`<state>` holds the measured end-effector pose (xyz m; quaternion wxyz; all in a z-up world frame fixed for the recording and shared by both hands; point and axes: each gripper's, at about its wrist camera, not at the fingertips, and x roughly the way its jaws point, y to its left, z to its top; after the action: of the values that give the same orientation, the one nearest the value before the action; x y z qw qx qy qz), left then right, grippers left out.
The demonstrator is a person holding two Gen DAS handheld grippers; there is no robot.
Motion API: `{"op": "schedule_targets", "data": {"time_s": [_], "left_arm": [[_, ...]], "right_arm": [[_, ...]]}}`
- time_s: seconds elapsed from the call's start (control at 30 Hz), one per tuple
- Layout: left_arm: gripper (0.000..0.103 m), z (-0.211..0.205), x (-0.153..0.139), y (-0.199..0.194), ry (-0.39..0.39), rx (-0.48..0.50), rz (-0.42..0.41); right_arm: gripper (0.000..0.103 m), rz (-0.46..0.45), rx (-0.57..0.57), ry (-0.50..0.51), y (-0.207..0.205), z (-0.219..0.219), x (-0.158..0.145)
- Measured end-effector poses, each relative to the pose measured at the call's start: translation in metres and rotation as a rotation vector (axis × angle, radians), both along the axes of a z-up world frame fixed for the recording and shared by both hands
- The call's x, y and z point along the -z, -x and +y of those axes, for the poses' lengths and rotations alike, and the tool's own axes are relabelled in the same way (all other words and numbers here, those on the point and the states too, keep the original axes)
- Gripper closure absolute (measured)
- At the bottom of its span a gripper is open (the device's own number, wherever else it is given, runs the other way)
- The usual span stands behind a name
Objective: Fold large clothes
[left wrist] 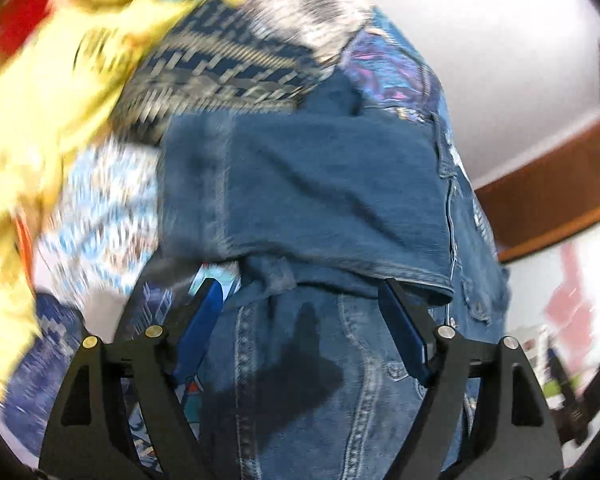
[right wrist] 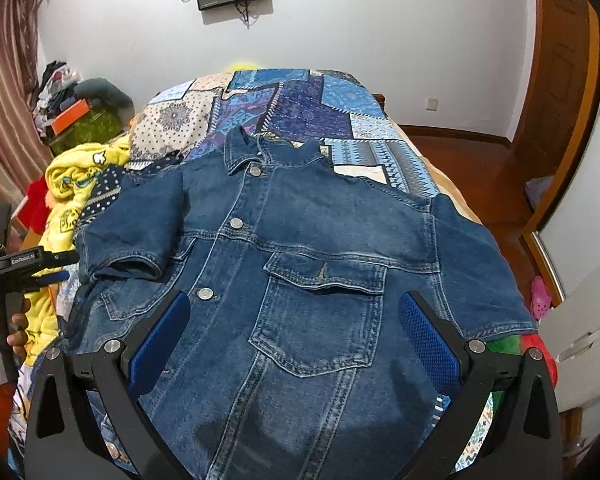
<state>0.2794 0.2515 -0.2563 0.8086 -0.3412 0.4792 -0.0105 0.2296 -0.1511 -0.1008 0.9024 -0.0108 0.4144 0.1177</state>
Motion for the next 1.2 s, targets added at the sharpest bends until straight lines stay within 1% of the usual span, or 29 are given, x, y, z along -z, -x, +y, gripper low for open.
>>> {"op": "schedule_targets", "data": {"time_s": [0.1, 0.2, 0.3, 0.37, 0.4, 0.43, 0.47, 0.5, 0.53, 0.57, 0.63, 0.67, 0.73, 0.77, 0.83, 0.9, 0.93, 1.07, 1.17, 1.2], "left_arm": [[0.024, 0.017, 0.028, 0.004, 0.148, -0.040, 0.022], [0.024, 0.027, 0.045, 0.001, 0.264, -0.080, 0.017], [0.024, 0.034, 0.055, -0.008, 0.338, -0.105, 0.006], [0.024, 0.040, 0.064, -0.016, 0.386, -0.139, 0.010], [0.024, 0.043, 0.070, -0.019, 0.439, -0.162, 0.007], [0.024, 0.045, 0.073, -0.023, 0.474, -0.174, -0.003], [0.024, 0.047, 0.074, -0.025, 0.495, -0.190, -0.010], [0.025, 0.049, 0.075, -0.028, 0.495, -0.213, -0.018], [0.033, 0.051, 0.074, -0.029, 0.480, -0.228, -0.021], [0.038, 0.052, 0.072, -0.030, 0.455, -0.245, -0.019], [0.052, 0.054, 0.069, -0.033, 0.393, -0.264, -0.003], [0.056, 0.053, 0.065, -0.033, 0.353, -0.272, 0.009], [0.070, 0.052, 0.058, -0.036, 0.282, -0.281, 0.029], [0.073, 0.053, 0.053, -0.037, 0.250, -0.286, 0.035], [0.089, 0.052, 0.046, -0.037, 0.180, -0.290, 0.028], [0.090, 0.047, 0.028, -0.039, 0.105, -0.278, 0.006], [0.090, 0.042, 0.014, -0.040, 0.065, -0.257, -0.022], [0.090, 0.021, -0.047, -0.042, -0.102, -0.173, -0.137], [0.091, -0.006, -0.098, -0.045, -0.218, -0.120, -0.236], [0.091, -0.020, -0.120, -0.046, -0.258, -0.098, -0.283]], "right_arm": [[0.000, 0.012, -0.002, 0.021, -0.004, 0.006, 0.005], [0.000, 0.036, 0.001, 0.028, -0.010, 0.010, 0.011], [0.000, 0.051, 0.000, 0.025, -0.012, 0.012, 0.014], [0.000, 0.051, -0.003, 0.035, -0.013, 0.014, 0.015], [0.000, 0.052, -0.007, 0.042, -0.014, 0.015, 0.015], [0.000, 0.052, -0.010, 0.048, -0.014, 0.016, 0.016], [0.000, 0.051, -0.012, 0.054, -0.014, 0.016, 0.016], [0.000, 0.051, -0.014, 0.058, -0.015, 0.017, 0.017], [0.000, 0.054, -0.016, 0.062, -0.016, 0.017, 0.017], [0.000, 0.057, -0.018, 0.064, -0.017, 0.018, 0.018], [0.000, 0.064, -0.017, 0.065, -0.018, 0.018, 0.020], [0.000, 0.066, -0.015, 0.062, -0.018, 0.018, 0.020], [0.000, 0.069, -0.012, 0.048, -0.017, 0.017, 0.020], [0.000, 0.071, -0.013, 0.040, -0.016, 0.017, 0.020], [0.000, 0.073, -0.014, 0.032, -0.015, 0.016, 0.020], [0.000, 0.066, -0.016, 0.030, -0.013, 0.015, 0.018], [0.000, 0.059, -0.016, 0.032, -0.012, 0.014, 0.016], [0.000, 0.042, 0.000, 0.022, -0.009, 0.003, 0.013], [0.000, 0.043, 0.026, -0.010, -0.007, -0.011, 0.011], [0.000, 0.043, 0.032, -0.017, -0.006, -0.014, 0.011]]}}
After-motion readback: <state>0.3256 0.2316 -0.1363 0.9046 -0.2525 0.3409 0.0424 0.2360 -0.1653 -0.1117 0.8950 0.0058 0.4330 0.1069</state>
